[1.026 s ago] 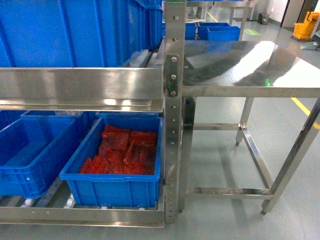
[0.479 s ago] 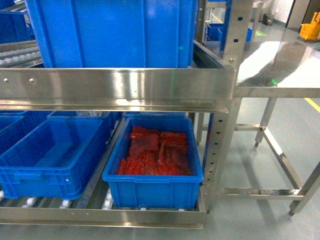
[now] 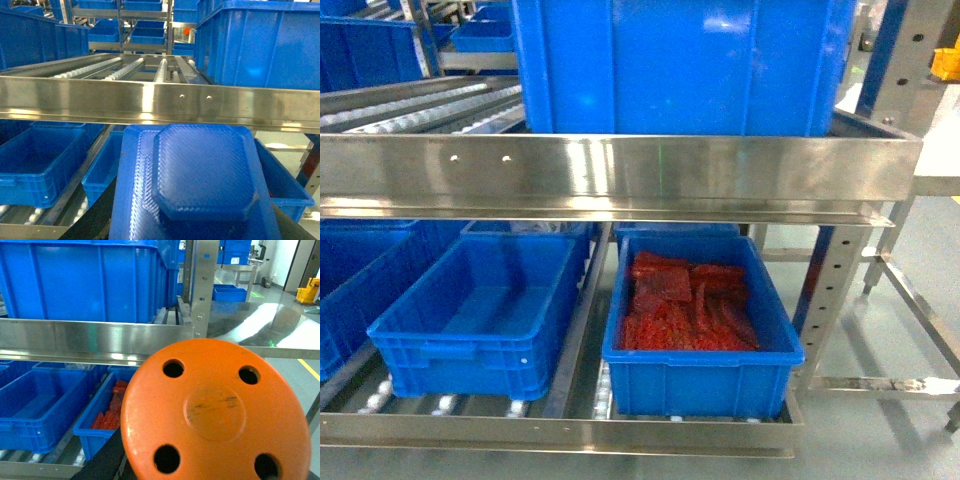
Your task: Sort blue parts and orange caps into right shelf containers
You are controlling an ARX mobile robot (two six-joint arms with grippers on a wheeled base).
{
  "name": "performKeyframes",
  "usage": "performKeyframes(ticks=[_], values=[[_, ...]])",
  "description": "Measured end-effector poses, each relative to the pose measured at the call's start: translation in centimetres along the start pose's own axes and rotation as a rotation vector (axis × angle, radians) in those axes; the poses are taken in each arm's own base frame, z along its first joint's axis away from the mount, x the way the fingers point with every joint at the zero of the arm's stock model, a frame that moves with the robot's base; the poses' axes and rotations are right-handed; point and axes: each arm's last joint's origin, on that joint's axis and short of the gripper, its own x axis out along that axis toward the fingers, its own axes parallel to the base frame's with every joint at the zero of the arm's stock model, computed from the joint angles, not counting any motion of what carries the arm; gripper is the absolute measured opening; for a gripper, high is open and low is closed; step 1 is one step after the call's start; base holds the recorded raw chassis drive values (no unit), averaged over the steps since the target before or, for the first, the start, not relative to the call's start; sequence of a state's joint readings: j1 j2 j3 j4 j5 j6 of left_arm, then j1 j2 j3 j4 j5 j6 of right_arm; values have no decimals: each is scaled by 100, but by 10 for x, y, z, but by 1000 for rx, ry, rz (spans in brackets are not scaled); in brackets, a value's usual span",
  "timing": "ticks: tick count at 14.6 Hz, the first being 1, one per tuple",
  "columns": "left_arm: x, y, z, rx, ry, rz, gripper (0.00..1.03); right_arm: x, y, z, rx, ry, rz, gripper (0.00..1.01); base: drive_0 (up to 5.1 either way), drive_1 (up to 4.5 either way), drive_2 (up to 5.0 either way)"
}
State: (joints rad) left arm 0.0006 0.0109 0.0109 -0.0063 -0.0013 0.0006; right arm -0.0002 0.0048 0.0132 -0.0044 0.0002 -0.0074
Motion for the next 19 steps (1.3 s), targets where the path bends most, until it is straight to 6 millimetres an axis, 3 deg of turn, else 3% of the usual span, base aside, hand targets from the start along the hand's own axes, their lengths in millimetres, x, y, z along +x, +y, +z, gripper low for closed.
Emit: performKeyframes(ticks=[19], values=[[0,0,0,0,0,0,43,0,0,0,0,-2,0,45,-510,236,236]])
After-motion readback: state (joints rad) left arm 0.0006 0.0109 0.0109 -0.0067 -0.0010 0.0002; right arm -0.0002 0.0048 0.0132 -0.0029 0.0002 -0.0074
